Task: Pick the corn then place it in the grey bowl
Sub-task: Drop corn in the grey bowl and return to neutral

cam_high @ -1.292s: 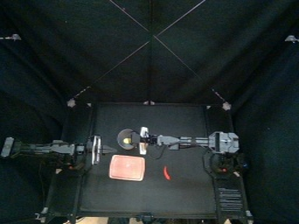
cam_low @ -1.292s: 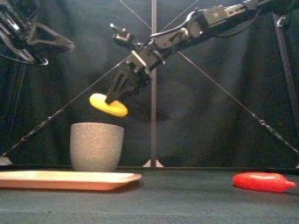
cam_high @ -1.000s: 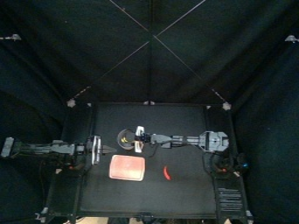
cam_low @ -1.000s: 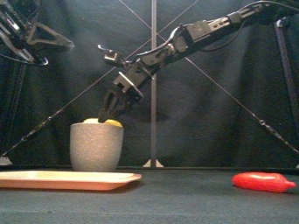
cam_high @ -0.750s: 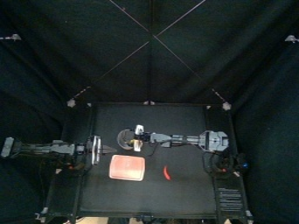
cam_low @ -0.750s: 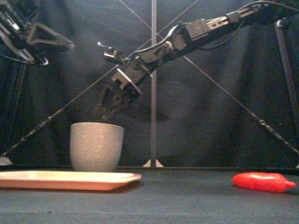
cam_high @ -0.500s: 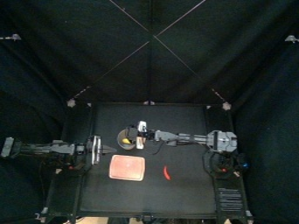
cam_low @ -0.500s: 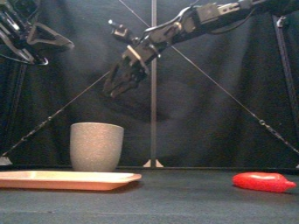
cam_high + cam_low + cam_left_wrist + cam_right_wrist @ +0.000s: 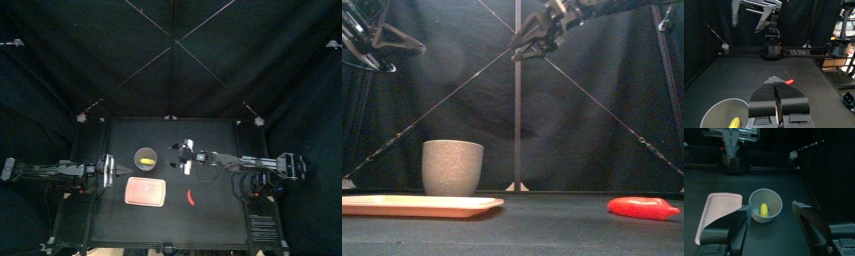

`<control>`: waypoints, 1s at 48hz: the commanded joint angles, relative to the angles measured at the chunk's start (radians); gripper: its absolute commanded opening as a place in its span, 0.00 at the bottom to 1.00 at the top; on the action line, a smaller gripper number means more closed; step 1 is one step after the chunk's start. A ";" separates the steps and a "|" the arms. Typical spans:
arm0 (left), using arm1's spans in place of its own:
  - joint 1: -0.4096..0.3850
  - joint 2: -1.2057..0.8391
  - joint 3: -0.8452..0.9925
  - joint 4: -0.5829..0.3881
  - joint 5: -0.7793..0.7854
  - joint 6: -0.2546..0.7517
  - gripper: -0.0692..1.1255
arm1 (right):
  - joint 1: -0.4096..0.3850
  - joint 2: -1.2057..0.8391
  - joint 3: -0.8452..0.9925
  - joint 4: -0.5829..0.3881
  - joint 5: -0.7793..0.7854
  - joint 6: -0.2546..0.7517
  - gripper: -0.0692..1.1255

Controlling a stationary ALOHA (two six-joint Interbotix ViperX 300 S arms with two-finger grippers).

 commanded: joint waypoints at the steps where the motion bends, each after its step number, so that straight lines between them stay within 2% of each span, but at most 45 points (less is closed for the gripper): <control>1: 0.012 -0.011 -0.029 0.005 -0.005 0.002 0.03 | 0.031 -0.155 0.115 0.028 -0.103 -0.003 0.87; 13: 0.026 -0.015 -0.031 0.006 -0.005 0.002 0.03 | 0.072 -0.434 0.388 0.135 -0.242 -0.005 0.87; 21: 0.034 -0.015 -0.037 0.015 -0.009 0.002 0.03 | 0.094 -0.552 0.486 0.179 -0.259 -0.005 0.87; 33: 0.034 -0.017 -0.044 0.017 -0.011 0.002 0.03 | 0.120 -0.632 0.598 0.190 -0.265 -0.005 0.87; 48: 0.034 -0.017 -0.049 0.038 -0.026 0.002 0.03 | 0.114 -0.646 0.687 0.204 -0.330 -0.005 0.87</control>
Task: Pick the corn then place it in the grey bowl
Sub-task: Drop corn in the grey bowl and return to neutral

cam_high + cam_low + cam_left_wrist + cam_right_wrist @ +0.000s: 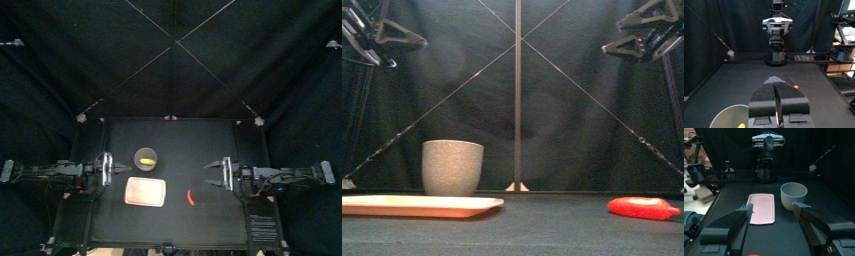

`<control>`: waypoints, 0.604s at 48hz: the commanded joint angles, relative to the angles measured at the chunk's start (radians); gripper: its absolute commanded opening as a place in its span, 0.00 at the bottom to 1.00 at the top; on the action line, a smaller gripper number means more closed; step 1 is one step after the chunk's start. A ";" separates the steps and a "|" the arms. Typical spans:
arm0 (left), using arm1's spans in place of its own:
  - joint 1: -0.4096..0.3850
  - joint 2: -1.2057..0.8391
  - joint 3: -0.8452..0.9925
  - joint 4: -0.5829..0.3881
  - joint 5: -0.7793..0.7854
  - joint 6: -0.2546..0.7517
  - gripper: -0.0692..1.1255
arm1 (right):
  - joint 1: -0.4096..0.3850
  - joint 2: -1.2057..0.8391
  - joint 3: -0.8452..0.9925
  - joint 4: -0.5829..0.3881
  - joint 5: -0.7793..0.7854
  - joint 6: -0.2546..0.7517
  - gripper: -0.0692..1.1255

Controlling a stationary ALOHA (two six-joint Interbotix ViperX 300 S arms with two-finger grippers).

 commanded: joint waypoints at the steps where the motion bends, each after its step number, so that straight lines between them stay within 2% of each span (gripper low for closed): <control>1: 0.003 0.000 -0.034 0.011 -0.011 0.002 0.03 | -0.002 0.003 0.002 0.006 -0.025 0.000 0.87; 29: 0.011 0.000 -0.023 0.009 -0.011 0.000 0.03 | -0.028 0.003 0.048 0.012 -0.031 -0.002 0.87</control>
